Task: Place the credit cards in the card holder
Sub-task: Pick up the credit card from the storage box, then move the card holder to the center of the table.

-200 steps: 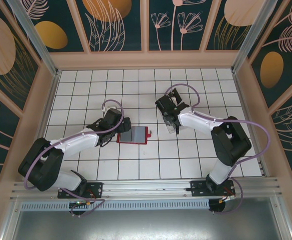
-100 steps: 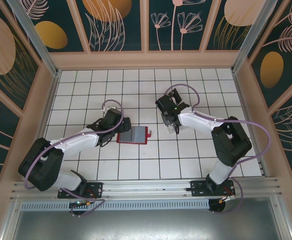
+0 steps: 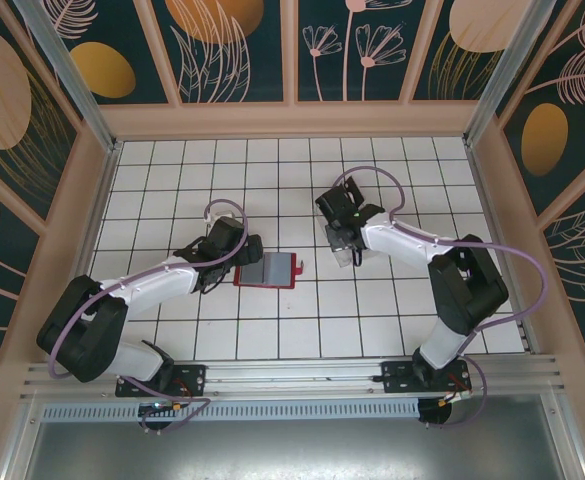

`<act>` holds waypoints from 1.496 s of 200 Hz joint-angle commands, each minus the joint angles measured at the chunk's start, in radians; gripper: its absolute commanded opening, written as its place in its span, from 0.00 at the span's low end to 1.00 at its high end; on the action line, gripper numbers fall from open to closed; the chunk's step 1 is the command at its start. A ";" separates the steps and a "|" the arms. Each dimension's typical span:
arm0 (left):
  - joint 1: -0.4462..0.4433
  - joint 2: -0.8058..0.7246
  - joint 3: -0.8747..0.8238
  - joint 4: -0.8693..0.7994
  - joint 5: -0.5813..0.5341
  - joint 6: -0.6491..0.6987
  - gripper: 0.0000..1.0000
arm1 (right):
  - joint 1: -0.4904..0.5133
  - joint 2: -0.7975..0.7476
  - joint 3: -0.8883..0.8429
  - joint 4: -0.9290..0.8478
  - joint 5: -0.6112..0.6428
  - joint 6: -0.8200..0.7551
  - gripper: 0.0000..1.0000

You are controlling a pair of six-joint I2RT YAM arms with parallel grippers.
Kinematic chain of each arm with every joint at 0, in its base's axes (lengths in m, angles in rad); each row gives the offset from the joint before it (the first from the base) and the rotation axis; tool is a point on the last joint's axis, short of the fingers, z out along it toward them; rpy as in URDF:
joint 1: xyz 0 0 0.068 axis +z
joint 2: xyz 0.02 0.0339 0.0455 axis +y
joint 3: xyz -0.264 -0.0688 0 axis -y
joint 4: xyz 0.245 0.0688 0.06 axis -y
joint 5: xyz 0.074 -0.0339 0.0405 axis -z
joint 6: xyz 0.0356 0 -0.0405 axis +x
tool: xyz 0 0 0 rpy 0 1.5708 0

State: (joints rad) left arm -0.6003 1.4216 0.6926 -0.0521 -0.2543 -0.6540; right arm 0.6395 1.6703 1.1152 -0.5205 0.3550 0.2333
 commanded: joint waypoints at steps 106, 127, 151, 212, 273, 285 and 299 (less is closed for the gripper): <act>0.006 -0.021 0.003 -0.012 -0.022 0.010 0.99 | -0.005 -0.189 0.100 0.043 -0.241 0.081 0.00; 0.005 -0.036 -0.008 -0.019 -0.042 0.004 0.98 | 0.031 -0.209 0.089 0.094 -0.270 0.137 0.00; 0.005 -0.055 -0.034 -0.022 -0.062 -0.011 0.99 | 0.107 -0.217 0.019 0.235 -0.290 0.251 0.00; 0.007 -0.112 -0.079 -0.026 -0.103 -0.038 0.99 | 0.320 -0.078 -0.116 0.533 -0.142 0.507 0.00; 0.010 -0.122 -0.081 -0.020 -0.098 -0.030 0.99 | 0.384 0.036 -0.133 0.617 -0.060 0.604 0.00; 0.010 -0.120 -0.080 -0.017 -0.096 -0.029 0.99 | 0.390 0.055 -0.130 0.619 -0.053 0.613 0.00; 0.011 -0.117 -0.079 -0.015 -0.093 -0.026 0.99 | 0.398 0.072 -0.130 0.622 -0.048 0.624 0.00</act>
State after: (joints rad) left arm -0.5999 1.3151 0.6224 -0.0635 -0.3408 -0.6777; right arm 1.0187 1.7058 0.9913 0.0502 0.2447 0.8013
